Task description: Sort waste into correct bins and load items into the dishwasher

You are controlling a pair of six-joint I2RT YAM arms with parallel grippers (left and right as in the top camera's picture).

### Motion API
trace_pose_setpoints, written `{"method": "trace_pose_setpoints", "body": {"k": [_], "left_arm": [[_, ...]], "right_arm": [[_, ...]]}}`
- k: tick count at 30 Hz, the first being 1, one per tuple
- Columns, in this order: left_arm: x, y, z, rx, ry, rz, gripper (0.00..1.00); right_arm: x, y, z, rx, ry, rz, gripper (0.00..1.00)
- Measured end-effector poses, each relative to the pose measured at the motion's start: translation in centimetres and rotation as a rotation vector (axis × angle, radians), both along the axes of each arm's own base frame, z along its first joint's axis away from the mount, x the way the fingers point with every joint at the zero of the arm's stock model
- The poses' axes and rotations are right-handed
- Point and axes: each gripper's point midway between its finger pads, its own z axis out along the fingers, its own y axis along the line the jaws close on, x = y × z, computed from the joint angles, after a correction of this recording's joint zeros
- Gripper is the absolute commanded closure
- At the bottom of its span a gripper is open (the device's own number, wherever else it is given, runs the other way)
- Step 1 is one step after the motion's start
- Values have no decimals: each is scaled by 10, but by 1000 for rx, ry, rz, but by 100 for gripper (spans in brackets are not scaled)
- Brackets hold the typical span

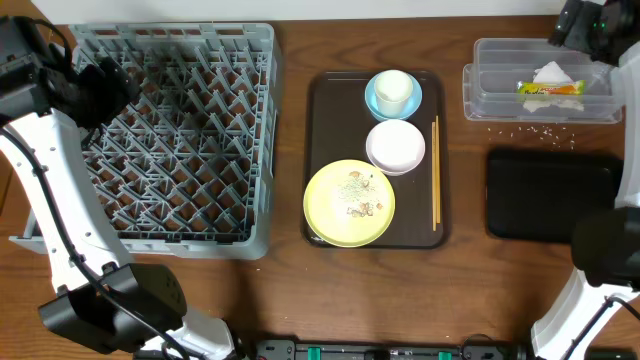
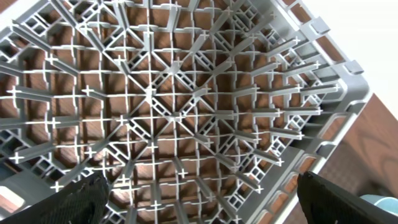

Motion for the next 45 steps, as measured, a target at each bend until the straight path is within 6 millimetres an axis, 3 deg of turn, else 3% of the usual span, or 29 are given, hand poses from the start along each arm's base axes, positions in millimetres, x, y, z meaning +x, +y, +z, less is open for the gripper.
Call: {"method": "trace_pose_setpoints", "body": {"k": [10,14,20,23,28,32,35,45], "left_arm": [[5,-15,2,-153,-45,86,2],[17,-43,10,-259,-107,-44,2],[45,-157,39,-363,-254,-526,1],[56,-228,52,-343,-327,-762,1],[65,-339,52,-243,-397,-1030,1],[79,-400,27,-98,-404,-1100,1],[90,-430,-2,4,-375,-1102,1],[105,-477,-130,164,-176,-1141,0]], "right_arm": [[-1,-3,0,2,0,-7,1],[-1,-3,0,4,0,-5,1],[0,-3,0,4,0,-4,1],[0,-3,0,4,0,-4,1],[-1,-3,0,4,0,-4,1],[-1,-3,0,4,0,-4,1],[0,-3,0,5,0,-4,1],[0,-2,0,7,0,-2,1]]}}
